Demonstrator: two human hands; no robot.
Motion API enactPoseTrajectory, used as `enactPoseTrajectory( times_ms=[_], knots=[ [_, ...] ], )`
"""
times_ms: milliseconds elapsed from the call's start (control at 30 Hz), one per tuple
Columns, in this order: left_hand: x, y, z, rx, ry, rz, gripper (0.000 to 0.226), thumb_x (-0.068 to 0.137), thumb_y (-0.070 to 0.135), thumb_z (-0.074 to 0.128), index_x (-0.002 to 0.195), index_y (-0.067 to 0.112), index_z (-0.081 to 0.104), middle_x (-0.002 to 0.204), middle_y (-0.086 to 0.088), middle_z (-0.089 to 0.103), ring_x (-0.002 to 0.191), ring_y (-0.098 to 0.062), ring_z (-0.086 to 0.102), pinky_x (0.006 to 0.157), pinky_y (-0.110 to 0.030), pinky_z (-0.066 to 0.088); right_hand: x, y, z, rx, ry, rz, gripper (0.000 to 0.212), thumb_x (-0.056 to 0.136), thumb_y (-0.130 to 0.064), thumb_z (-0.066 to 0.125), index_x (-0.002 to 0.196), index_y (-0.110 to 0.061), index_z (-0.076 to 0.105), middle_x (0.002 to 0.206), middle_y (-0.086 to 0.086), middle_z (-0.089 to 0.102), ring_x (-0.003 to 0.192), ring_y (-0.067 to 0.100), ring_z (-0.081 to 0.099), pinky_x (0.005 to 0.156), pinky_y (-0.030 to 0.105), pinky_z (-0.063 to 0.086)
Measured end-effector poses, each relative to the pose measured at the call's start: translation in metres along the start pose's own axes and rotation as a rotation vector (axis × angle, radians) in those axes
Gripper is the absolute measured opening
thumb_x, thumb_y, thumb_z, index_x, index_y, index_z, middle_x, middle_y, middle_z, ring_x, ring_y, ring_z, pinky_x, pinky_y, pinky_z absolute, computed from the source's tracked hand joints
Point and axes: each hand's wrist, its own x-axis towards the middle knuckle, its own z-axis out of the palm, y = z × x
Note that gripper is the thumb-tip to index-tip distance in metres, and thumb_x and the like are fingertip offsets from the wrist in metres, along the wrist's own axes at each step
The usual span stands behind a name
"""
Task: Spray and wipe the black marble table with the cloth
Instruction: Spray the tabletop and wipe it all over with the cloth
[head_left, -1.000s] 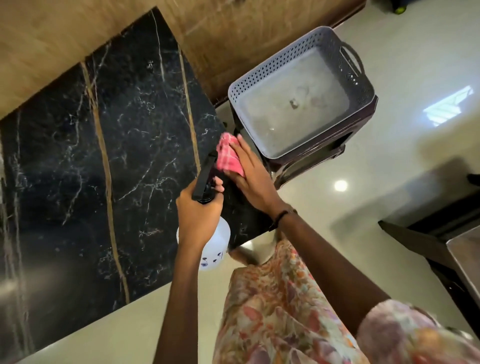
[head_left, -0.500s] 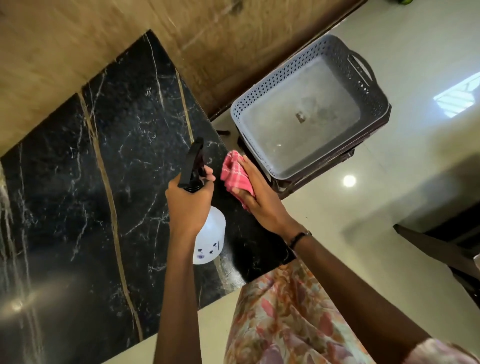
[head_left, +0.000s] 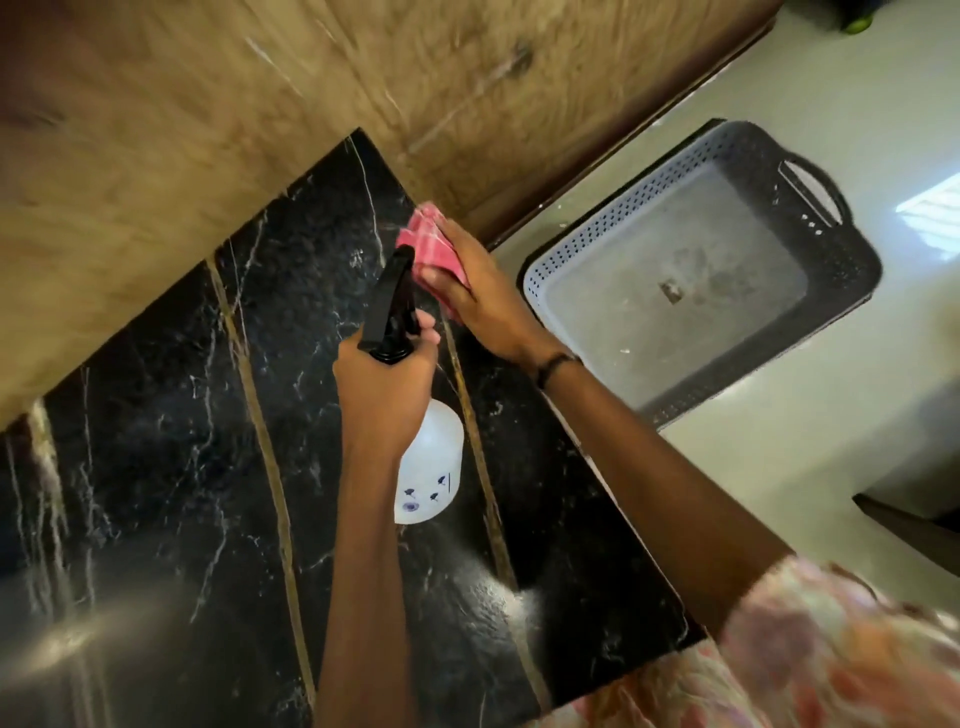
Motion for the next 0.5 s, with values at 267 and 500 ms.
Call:
enactPoseTrajectory(
  times_ms=[267,500],
  knots=[
    [0.028,0.001,-0.016,-0.012,-0.04,0.043,0.023,0.082,-0.001,0.055,0.083,0.019,0.066,0.088,-0.007,0.068,0.056,-0.01,0.047,0.068,-0.035,0.039,0.082,-0.02,0.01,-0.074,0.008,-0.003,0.064,0.1,-0.033,0.048,0.153,-0.013,0.019,0.152,0.012,0.034,0.135,0.026,0.04,0.109,0.038,0.038],
    [0.026,-0.011,-0.028,-0.021,-0.047,0.075,0.025,0.082,-0.001,0.055,0.08,0.022,0.065,0.085,-0.002,0.068,0.06,-0.008,0.051,0.063,-0.032,0.041,0.141,-0.037,0.017,-0.156,-0.012,0.023,0.062,0.102,-0.03,0.044,0.153,-0.009,0.015,0.154,0.016,0.027,0.136,0.029,0.039,0.108,0.031,0.036]
  ],
)
